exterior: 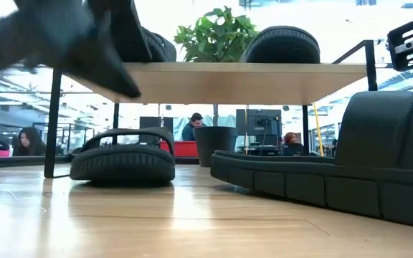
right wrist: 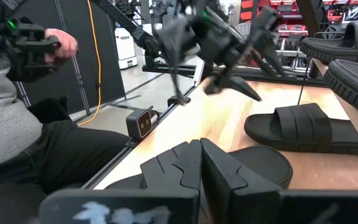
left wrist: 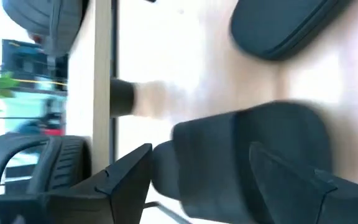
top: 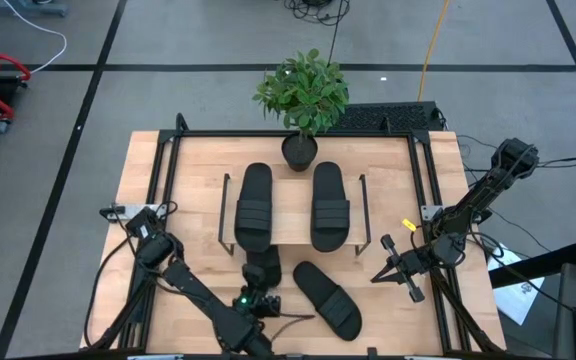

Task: Pick and place slides into the shelf
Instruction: Put the left black slide under the shelf

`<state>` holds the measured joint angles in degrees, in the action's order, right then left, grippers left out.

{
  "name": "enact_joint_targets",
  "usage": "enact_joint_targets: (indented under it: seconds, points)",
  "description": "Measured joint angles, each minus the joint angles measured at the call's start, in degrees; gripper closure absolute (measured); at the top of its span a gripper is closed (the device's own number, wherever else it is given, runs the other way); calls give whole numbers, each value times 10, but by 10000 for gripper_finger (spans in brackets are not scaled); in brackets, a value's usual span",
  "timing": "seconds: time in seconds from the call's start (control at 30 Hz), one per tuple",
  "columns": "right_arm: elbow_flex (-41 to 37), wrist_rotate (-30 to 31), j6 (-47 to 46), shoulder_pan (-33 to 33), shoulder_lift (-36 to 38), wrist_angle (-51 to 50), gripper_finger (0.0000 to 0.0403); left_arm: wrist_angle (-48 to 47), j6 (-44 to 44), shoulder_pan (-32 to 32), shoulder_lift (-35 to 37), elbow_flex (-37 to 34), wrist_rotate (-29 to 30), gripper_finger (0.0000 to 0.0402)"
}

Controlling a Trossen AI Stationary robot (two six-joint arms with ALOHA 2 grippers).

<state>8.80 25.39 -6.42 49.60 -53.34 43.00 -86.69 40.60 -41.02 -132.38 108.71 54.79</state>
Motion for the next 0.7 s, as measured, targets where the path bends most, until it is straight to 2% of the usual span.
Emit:
enact_joint_targets:
  seconds: [0.1,0.2,0.33,0.4,0.43,0.7]
  points:
    - [0,0,0,0,0,0,403,20,2,-8,1,47,-35,143]
    - [0,0,0,0,0,0,403,85,-18,-19,1,64,-70,187]
    - [0,0,0,0,0,0,403,170,-51,-31,1,37,-129,295]
    - [0,0,1,0,0,0,403,192,-54,-30,1,16,-156,362]
    - [0,0,1,0,0,0,403,198,-47,-29,0,9,-162,381]
    - [0,0,0,0,0,0,403,210,-3,-26,1,-33,-175,399]
